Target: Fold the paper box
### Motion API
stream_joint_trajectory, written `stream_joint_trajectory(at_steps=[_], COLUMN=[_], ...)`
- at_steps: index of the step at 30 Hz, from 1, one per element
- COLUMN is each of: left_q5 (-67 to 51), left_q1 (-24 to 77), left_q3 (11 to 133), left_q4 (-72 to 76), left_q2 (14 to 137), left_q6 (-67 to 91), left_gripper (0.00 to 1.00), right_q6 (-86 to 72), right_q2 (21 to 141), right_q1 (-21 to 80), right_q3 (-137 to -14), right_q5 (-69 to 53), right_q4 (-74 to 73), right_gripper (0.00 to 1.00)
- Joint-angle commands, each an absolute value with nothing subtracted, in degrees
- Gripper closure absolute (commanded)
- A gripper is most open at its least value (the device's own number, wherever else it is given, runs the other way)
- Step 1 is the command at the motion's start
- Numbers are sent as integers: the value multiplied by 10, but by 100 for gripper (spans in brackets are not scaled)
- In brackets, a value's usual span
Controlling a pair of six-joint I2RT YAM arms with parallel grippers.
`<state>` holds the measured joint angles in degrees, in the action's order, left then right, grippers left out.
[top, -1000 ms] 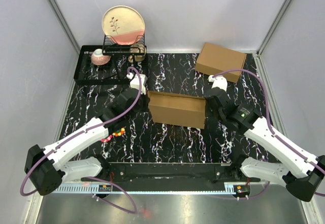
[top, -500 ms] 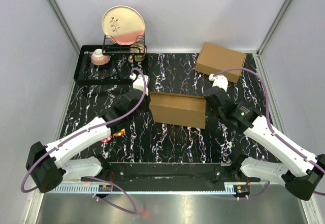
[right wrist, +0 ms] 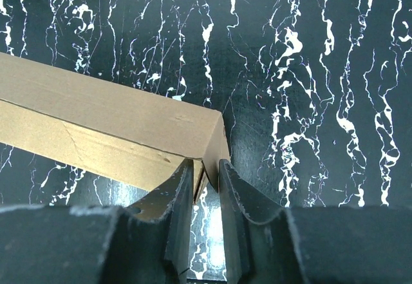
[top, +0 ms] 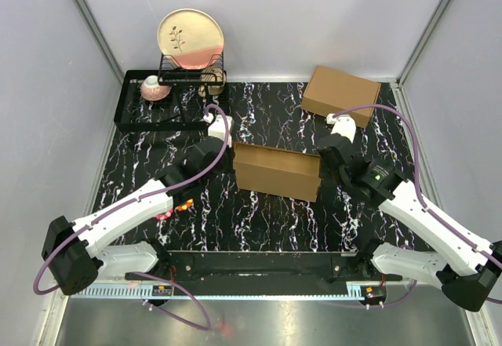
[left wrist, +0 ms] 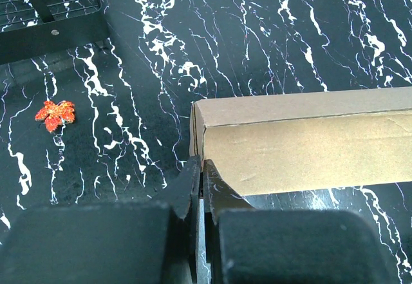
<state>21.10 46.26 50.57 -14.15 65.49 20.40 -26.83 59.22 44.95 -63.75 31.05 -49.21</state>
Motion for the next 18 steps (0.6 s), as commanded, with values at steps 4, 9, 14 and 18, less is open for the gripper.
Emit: stream_joint_trajectory(at_steps=[4,9,14,18], left_q5=[219,224,227,227], left_q1=[465,465,465,465], left_q3=[520,518,520,523], left_q4=[-188,-190,-192,-192], left_q2=[666,664,664,664], left_q6=[207,208,208,208], left_gripper=[100,100,100,100], right_q6=[-284,-289,-292,-290], right_q2=[569,560,560,566], right_q1=[452,452,451,452], right_q3=[-628,-621,-614,-613], right_q5=[337,340,335,334], right_q4=[-501,-520,-533,-536], right_gripper=[72,72,76,78])
